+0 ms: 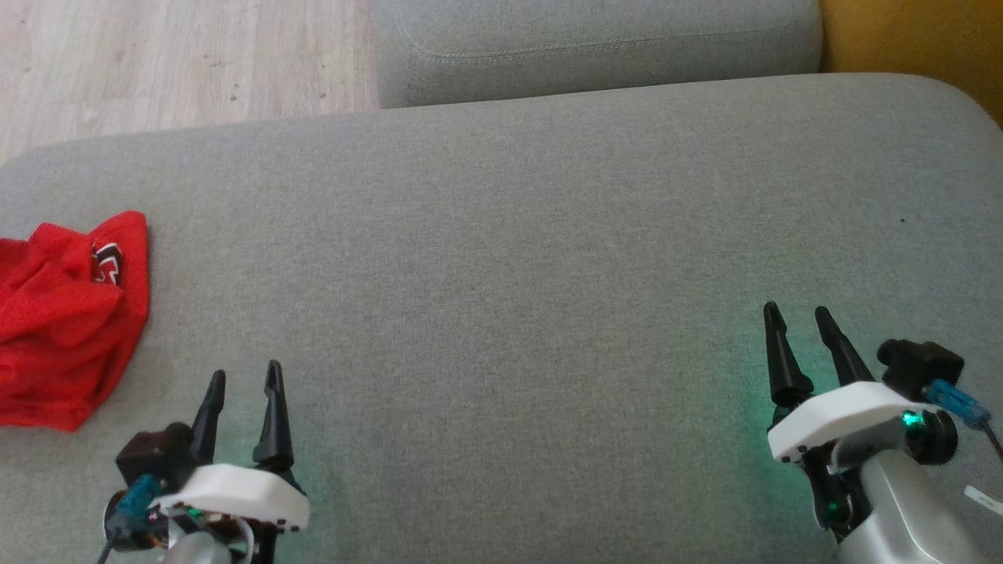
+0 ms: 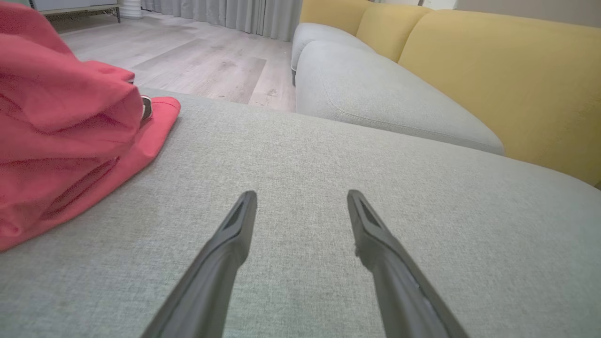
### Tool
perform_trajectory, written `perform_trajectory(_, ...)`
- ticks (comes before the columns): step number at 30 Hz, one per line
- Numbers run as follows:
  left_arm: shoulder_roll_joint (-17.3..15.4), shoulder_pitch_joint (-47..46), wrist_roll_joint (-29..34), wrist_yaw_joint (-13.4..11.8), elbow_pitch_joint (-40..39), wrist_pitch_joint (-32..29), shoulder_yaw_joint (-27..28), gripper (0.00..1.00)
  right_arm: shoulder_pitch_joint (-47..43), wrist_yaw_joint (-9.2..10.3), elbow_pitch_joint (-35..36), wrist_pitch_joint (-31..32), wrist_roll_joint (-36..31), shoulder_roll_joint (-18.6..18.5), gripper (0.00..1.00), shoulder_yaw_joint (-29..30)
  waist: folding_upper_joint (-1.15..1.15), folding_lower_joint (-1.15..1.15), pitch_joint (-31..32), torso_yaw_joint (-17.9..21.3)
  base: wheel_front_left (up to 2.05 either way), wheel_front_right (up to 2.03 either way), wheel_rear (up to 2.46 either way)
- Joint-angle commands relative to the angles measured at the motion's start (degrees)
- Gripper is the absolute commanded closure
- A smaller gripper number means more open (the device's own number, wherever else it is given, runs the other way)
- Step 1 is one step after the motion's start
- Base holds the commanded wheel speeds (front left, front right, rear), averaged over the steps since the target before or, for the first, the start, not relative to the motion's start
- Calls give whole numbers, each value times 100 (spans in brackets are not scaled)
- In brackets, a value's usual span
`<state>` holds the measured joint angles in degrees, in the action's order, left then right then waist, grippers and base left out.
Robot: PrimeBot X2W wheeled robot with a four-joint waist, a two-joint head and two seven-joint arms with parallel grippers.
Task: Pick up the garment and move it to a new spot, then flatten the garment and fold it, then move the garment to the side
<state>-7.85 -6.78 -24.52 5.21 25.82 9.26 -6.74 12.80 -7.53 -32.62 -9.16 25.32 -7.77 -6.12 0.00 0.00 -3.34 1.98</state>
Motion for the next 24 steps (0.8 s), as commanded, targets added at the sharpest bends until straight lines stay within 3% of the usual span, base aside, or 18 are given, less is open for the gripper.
perform_trajectory(1, -84, -182, 246, -28, -88, 118, 105, 0, 362, 3, 94, -124, -273, -54, 0, -117, 0, 0, -17, 0, 0, 0, 0)
perform_trajectory(24, -33, -354, 1762, -132, -3, 487, 248, 0, 691, 4, -53, -496, -1800, 48, 0, -205, 0, 0, -399, -4, 0, 0, 0)
